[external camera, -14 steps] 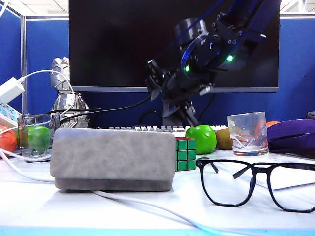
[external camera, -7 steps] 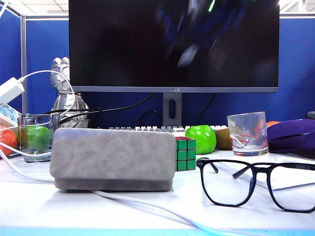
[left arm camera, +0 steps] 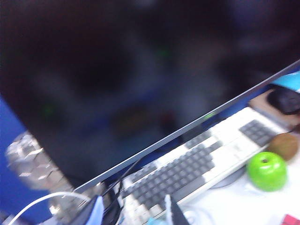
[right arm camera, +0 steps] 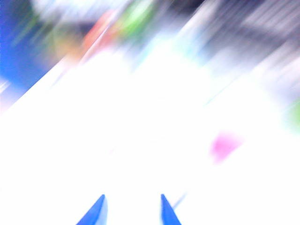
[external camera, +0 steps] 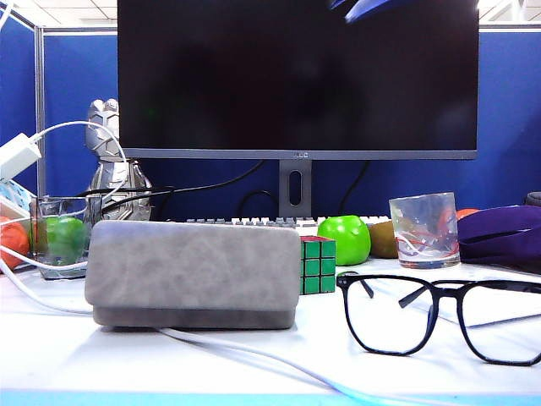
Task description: Pick up the glasses, fold the temples of the glasses, place the glasses into the glasses case, and finally close the glasses case.
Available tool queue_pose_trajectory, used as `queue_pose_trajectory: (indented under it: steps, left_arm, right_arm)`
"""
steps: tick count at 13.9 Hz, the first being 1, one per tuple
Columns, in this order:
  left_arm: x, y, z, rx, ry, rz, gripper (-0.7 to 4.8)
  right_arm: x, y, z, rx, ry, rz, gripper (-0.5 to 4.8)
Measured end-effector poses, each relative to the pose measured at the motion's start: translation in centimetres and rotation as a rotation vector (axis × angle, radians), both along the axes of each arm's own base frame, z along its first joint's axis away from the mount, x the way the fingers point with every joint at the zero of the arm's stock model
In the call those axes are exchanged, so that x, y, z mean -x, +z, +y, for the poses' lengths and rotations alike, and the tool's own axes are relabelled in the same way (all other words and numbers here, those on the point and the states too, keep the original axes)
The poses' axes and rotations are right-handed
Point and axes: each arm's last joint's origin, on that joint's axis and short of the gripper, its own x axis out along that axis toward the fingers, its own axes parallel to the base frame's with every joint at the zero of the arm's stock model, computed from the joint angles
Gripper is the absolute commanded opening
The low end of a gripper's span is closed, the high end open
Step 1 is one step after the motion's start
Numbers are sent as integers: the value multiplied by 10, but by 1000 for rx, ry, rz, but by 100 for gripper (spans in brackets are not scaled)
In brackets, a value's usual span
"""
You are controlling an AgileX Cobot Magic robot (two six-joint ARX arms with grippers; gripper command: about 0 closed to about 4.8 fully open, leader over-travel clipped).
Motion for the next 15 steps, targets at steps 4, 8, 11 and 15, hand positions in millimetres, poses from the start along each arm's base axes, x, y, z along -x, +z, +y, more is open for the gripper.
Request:
queue_pose_trajectory:
  steps: [4, 8, 11, 15]
  left_arm:
    - [1, 0, 0, 5, -25, 0, 183]
    - [1, 0, -1, 22, -39, 12, 183]
    - [1, -2, -1, 13, -41, 32, 183]
    - [1, -3, -1, 19, -41, 44, 183]
  right_arm:
    - [24, -29, -7, 187, 226, 265, 145]
    - [24, -53, -7, 431, 327, 366, 192]
    - [9, -72, -1, 534, 371, 388, 225]
    - [-5, -96, 6, 600, 411, 482, 225]
